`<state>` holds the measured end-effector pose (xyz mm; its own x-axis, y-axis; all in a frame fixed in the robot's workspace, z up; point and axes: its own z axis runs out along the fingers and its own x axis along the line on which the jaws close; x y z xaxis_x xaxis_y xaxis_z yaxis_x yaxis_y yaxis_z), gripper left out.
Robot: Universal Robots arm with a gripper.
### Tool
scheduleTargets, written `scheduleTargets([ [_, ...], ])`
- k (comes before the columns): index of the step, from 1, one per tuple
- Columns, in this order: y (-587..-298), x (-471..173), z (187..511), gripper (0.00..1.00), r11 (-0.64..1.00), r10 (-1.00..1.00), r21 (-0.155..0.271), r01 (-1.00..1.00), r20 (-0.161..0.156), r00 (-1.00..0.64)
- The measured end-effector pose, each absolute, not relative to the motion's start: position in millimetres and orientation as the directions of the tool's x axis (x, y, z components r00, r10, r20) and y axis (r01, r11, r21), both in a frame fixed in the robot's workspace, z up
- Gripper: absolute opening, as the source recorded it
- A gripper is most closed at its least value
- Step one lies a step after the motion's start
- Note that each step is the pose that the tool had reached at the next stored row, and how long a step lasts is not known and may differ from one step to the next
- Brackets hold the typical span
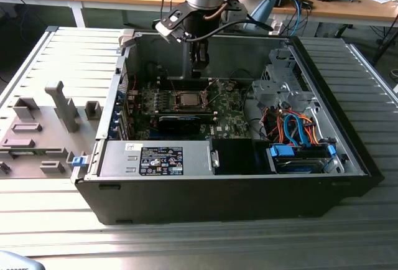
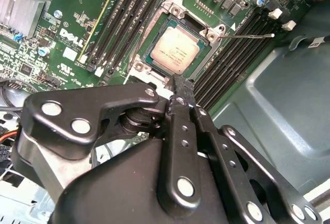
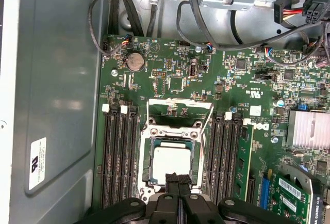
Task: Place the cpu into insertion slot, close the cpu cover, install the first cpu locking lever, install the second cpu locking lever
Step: 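Close the cpu cover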
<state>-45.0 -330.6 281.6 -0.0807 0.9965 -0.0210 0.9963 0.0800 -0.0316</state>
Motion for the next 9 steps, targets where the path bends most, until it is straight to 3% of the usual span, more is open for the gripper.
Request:
scheduleTargets([
  [9,-330.6,-37.1,281.9,0.11,0.080,0.996,-0.032,0.996,-0.023,-0.081],
])
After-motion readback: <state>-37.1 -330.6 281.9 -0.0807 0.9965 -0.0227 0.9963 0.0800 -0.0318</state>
